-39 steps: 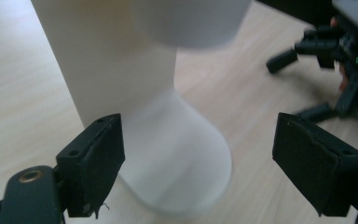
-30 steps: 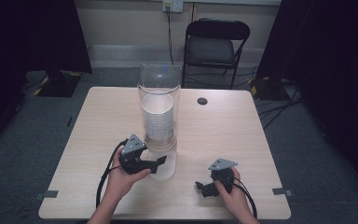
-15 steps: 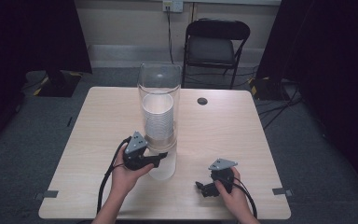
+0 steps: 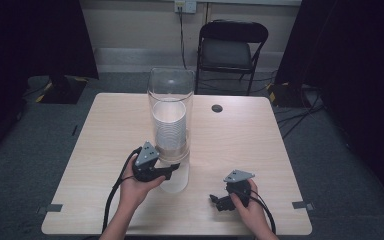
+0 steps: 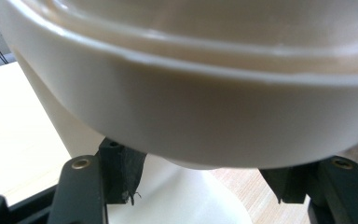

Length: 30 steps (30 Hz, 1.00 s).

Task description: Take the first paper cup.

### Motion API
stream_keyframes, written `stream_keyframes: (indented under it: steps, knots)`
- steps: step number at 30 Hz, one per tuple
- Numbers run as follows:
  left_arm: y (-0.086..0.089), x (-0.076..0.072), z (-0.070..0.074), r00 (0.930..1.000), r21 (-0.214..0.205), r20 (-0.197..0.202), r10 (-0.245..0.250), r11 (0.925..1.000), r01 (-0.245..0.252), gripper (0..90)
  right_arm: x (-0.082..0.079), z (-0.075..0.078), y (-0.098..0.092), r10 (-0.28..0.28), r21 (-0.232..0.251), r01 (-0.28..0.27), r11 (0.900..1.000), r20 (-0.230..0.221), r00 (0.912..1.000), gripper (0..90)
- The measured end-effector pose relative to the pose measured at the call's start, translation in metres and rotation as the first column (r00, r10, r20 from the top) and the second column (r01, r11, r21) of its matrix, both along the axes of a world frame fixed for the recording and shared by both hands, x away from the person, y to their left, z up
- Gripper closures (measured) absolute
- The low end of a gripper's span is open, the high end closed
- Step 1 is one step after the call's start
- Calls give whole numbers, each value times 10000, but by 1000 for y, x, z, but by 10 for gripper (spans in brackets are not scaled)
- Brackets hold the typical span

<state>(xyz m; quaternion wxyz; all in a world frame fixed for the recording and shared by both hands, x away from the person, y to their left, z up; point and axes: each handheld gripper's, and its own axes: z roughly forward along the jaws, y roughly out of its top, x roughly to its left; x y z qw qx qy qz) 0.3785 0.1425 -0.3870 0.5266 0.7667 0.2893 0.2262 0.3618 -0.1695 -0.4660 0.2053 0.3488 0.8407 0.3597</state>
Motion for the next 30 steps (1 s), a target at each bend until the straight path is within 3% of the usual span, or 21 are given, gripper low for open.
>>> stream_keyframes:
  steps: [4, 6, 8, 10, 15, 19, 25, 26, 28, 30]
  knots:
    - [-1, 1, 1, 9998, -140, -184, 44, 9999, -47, 362, 0, 0, 0, -1, 1, 1, 10000, -3, 10000, 0]
    - [-2, 2, 0, 9999, -64, -38, 124, 9999, -124, 342, 0, 0, 0, -1, 0, 1, 10000, -3, 10000, 0]
    - [-4, 3, -2, 9993, -207, -35, 361, 9991, -361, 235, 0, 0, 0, -1, 0, 1, 10000, -2, 10000, 0]
    - [-6, 3, -3, 9993, -377, 101, 365, 9986, -361, 210, 0, 0, 0, -2, 2, 2, 10000, -3, 10000, 0]
    - [-7, 4, -4, 9981, -563, 133, 607, 9966, -598, 223, 0, 0, 0, 0, -3, 0, 10000, 1, 10000, 0]
    - [-8, 4, -5, 9991, -562, 245, 340, 9979, -326, 354, 0, 0, 0, -3, 7, 3, 10000, -1, 10000, 0]
    - [-8, 2, -12, 9961, -398, 838, 268, 9989, -236, 370, 0, 0, 0, 2, 6, -2, 10000, 1, 10000, 0]
    - [-9, 2, -14, 9948, -571, 965, 313, 9980, -258, 371, 0, 0, 0, 0, 4, 0, 10000, 0, 10000, 0]
    - [-10, 1, -15, 9933, -303, 1064, 455, 9986, -425, 372, 0, 0, 0, 5, -4, -5, 10000, 4, 10000, 0]
    - [-11, 1, -15, 9925, -305, 1127, 467, 9986, -435, 373, 0, 0, 0, 2, -1, -2, 10000, 4, 10000, 0]
